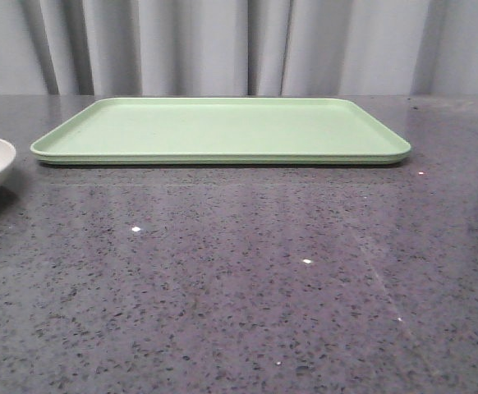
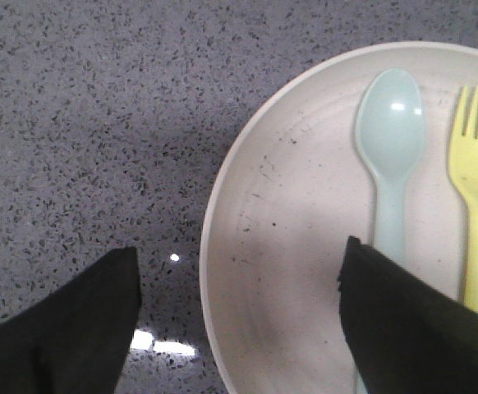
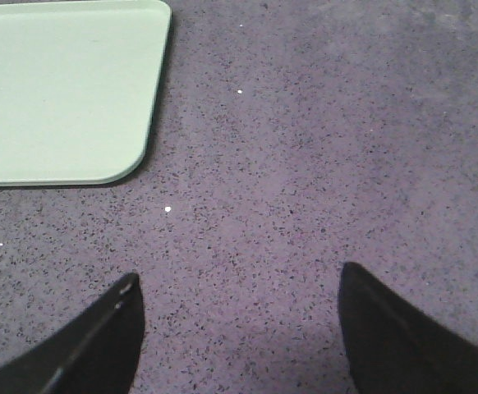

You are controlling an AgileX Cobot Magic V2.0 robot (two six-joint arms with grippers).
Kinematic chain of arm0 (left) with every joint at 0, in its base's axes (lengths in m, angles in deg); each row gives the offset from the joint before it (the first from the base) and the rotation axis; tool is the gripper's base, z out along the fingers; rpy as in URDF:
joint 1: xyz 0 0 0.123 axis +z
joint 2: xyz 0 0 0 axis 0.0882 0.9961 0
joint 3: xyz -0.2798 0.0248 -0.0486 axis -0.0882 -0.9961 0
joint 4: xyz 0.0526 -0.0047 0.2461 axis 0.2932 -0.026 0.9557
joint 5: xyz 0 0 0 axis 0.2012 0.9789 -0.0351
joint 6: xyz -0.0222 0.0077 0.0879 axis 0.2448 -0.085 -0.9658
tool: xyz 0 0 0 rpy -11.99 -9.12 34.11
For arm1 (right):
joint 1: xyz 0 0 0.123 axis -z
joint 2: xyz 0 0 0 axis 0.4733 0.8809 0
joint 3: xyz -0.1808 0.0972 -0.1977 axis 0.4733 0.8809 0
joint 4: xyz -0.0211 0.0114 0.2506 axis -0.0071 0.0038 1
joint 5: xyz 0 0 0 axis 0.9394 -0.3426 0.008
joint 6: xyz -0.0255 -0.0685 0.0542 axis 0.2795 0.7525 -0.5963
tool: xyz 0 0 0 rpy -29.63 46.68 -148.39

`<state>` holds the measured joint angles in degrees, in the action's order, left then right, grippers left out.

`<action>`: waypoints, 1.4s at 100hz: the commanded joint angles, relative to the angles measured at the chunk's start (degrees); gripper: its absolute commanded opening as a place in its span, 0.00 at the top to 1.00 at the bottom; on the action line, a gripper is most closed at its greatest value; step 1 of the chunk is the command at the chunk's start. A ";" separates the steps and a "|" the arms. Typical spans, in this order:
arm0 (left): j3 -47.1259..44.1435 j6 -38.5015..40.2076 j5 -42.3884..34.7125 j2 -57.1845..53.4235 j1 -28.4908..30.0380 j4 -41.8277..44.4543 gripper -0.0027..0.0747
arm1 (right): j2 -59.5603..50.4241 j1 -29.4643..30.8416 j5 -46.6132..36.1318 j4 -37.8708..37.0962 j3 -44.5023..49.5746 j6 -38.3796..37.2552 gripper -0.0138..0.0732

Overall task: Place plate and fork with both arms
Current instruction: 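Lower the open left gripper and grasp the white plate's rim, then lift the plate with the left gripper and carry it over the tray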

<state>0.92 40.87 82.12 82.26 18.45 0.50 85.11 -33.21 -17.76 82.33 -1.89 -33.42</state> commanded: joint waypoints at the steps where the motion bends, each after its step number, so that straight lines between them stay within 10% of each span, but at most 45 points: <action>1: 2.52 0.48 -1.94 1.16 0.11 0.08 0.33 | 0.64 0.32 -3.50 -0.12 -2.03 0.35 0.26; 54: 2.52 0.38 -2.00 9.80 0.11 1.34 0.34 | 0.64 0.32 -7.01 -0.12 -2.03 0.35 0.26; 94: 2.52 0.38 -1.41 9.80 0.11 1.34 0.99 | 0.64 0.32 -5.76 -0.12 -2.03 0.35 0.26; 140: 5.15 -2.88 5.61 8.67 0.11 -3.83 0.99 | 0.64 0.32 -5.48 -0.07 -2.03 0.35 0.26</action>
<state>3.35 39.92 86.96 93.05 18.54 -0.80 85.11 -33.21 -19.49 82.37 -1.89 -33.42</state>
